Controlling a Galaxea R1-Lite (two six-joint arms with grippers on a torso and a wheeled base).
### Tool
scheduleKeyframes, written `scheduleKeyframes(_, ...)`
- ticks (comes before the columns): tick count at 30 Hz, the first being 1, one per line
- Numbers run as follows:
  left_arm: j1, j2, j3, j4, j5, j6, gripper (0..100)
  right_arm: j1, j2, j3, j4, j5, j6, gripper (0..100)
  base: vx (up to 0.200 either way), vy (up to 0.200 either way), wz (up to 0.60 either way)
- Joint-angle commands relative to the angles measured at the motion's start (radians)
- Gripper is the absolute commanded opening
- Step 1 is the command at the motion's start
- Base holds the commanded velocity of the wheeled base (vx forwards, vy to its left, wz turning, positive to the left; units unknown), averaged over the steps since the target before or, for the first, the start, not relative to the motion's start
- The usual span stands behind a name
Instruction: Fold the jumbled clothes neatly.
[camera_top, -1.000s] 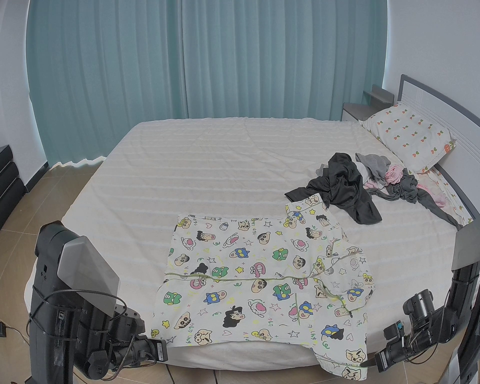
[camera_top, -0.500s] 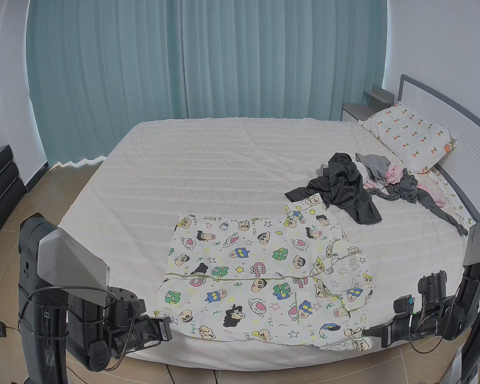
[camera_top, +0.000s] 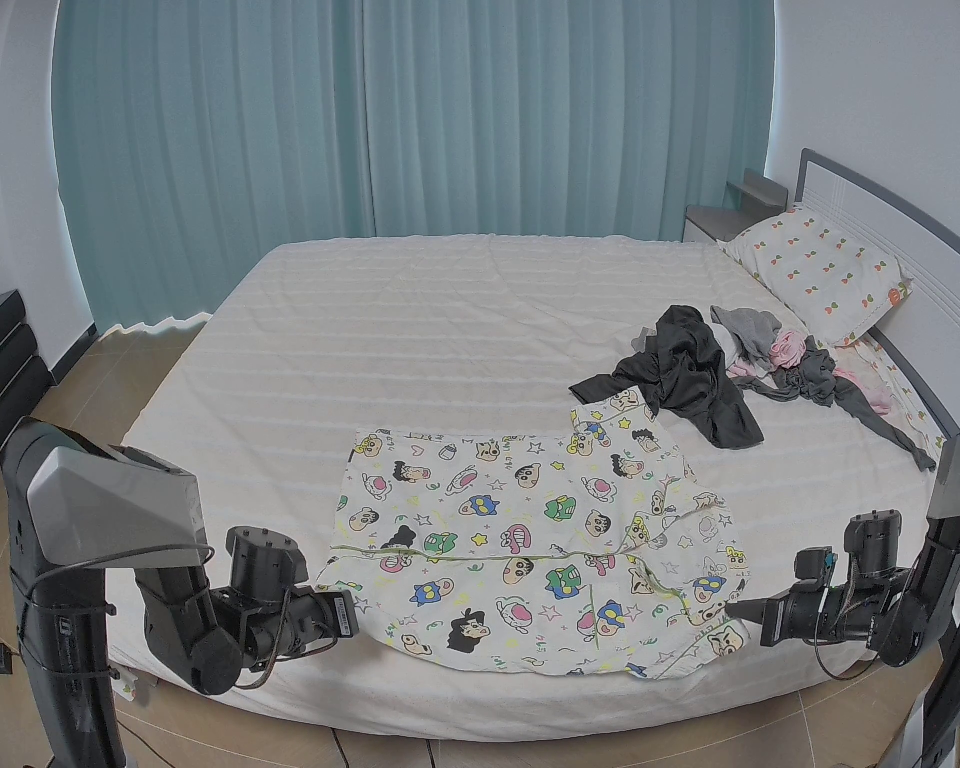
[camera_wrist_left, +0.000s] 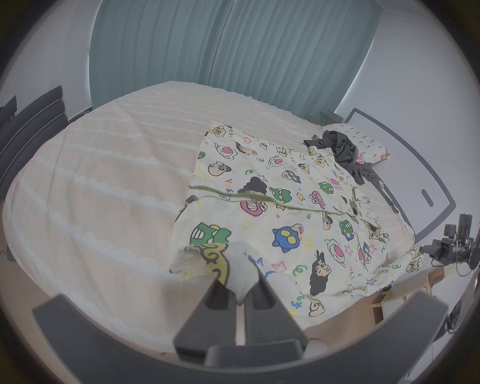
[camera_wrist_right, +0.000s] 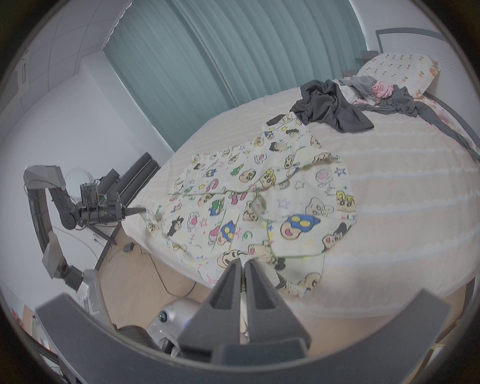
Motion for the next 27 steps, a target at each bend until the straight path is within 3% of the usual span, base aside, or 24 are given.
scheduleKeyframes(1, 0.009, -0.055, -0.155, 0.134, 0.000, -0.032, 0, -0.034, 0.006, -0.100, 0.005, -0.001, 0.051, 0, 0.000, 0.000, 0.00)
scheduleKeyframes(9, 0.015, -0.047, -0.342, 0.399, -0.014, -0.108, 0, -0.065, 0.060, -0.191, 0.007, -0.001, 0.090, 0, 0.000, 0.000, 0.00)
scheduleKeyframes(22, 0.057, 0.076, -0.535, 0.586, -0.017, -0.170, 0, -0.082, 0.178, -0.323, 0.008, -0.006, 0.145, 0, 0.000, 0.000, 0.00)
scheduleKeyframes(27, 0.067, 0.111, -0.589, 0.617, -0.016, -0.190, 0, -0.080, 0.193, -0.384, 0.011, -0.017, 0.245, 0, 0.000, 0.000, 0.00)
